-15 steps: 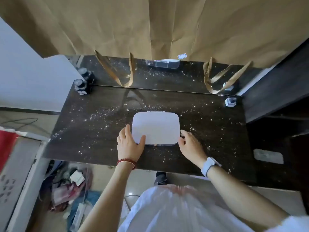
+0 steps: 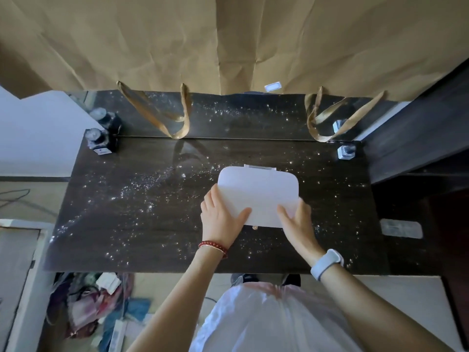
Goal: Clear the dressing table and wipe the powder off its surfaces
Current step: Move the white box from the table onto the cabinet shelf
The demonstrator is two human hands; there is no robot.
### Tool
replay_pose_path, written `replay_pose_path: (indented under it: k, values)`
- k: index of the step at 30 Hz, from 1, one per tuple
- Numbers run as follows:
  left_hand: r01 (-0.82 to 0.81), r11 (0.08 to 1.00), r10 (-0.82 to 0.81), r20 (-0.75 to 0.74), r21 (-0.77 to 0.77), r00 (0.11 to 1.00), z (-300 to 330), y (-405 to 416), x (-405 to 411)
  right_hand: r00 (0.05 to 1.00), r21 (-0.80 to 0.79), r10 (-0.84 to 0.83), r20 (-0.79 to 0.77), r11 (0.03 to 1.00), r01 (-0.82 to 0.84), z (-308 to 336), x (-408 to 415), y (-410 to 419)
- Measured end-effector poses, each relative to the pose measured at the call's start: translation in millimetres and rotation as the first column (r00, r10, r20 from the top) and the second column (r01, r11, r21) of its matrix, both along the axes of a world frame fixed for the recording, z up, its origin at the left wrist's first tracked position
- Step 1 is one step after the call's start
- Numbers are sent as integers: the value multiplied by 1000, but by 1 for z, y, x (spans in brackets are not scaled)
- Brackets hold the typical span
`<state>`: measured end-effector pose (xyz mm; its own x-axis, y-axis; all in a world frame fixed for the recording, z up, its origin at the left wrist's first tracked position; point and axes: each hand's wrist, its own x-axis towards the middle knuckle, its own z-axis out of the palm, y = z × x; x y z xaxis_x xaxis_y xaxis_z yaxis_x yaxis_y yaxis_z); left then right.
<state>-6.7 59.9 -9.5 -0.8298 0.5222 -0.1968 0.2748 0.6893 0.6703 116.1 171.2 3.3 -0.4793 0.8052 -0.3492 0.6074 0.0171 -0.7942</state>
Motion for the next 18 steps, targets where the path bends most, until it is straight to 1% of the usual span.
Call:
replay_pose_path:
  k: [3,6,9,13,16,18]
  values:
    - [104,991,-102,-39,80,994,10,35,23,989,92,-137,-64,986,142,12,28,21]
    - [203,971,-199,-46,126,979,17,70,55,960,193,-256,-113,942,274,18,71,37]
    - [305,939,-298,-66,161,952,23,108,96,913,188,-369,-173,898,398,20,119,56]
    - [406,892,-397,-85,198,914,31,165,167,822,194,-500,-273,808,556,24,190,96]
    - [430,880,-421,-88,199,903,39,205,219,782,150,-544,-303,784,603,28,238,133]
    - [432,879,-421,-97,201,902,43,232,251,774,155,-552,-311,774,614,29,268,162]
